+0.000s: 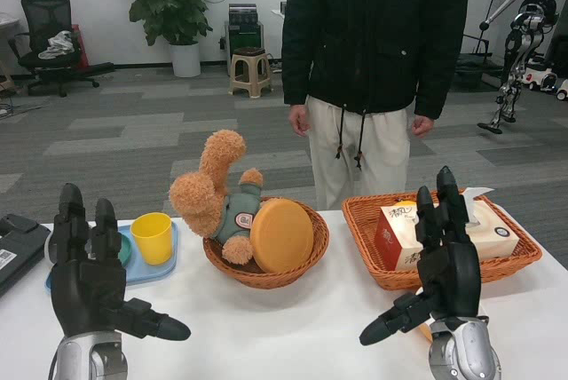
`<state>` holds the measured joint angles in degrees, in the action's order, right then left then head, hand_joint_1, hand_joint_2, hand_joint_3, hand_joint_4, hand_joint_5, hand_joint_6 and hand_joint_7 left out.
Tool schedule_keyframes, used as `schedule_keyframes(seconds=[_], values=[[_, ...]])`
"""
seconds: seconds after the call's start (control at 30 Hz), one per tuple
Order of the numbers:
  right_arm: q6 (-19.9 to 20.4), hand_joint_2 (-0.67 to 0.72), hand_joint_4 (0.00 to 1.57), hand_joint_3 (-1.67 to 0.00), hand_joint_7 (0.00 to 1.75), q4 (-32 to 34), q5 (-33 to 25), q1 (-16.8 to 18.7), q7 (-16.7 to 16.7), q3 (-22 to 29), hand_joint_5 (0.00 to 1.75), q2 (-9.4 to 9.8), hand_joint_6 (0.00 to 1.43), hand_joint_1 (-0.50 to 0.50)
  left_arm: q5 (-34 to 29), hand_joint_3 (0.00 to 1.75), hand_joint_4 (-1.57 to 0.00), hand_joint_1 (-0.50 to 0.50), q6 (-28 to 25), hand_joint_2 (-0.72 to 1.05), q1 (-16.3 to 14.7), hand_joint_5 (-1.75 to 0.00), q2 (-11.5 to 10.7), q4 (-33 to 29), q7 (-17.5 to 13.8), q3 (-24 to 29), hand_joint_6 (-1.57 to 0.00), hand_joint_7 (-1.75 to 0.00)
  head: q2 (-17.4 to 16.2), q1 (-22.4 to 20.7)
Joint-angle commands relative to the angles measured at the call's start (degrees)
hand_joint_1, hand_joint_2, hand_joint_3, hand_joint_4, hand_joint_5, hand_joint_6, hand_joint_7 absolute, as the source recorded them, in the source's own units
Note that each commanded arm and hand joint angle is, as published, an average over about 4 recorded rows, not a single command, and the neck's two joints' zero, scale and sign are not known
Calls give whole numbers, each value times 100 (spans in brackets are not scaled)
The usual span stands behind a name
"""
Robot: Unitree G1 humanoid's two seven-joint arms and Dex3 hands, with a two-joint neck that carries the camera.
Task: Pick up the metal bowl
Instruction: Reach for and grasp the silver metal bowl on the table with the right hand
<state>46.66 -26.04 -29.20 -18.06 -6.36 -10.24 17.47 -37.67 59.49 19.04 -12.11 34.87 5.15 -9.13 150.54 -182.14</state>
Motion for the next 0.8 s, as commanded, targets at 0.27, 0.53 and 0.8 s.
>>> schedule_keyframes(seconds=[0.27,0.53,0.8], values=[[221,41,0,0,0,231,-226,360,12,798,0,166,0,-46,23,9,0,-50,37,-64,-76,0,-20,-4,-5,16,0,0,-769,1153],[212,41,0,0,0,473,-217,637,3,1582,0,239,0,-46,18,9,0,-50,37,-64,21,0,-11,112,-5,-63,0,0,-1489,1758],[76,41,0,0,0,715,-417,1098,12,2116,0,338,0,-46,-4,9,0,-50,37,-68,146,0,-13,277,-5,23,0,0,-1867,1897]])
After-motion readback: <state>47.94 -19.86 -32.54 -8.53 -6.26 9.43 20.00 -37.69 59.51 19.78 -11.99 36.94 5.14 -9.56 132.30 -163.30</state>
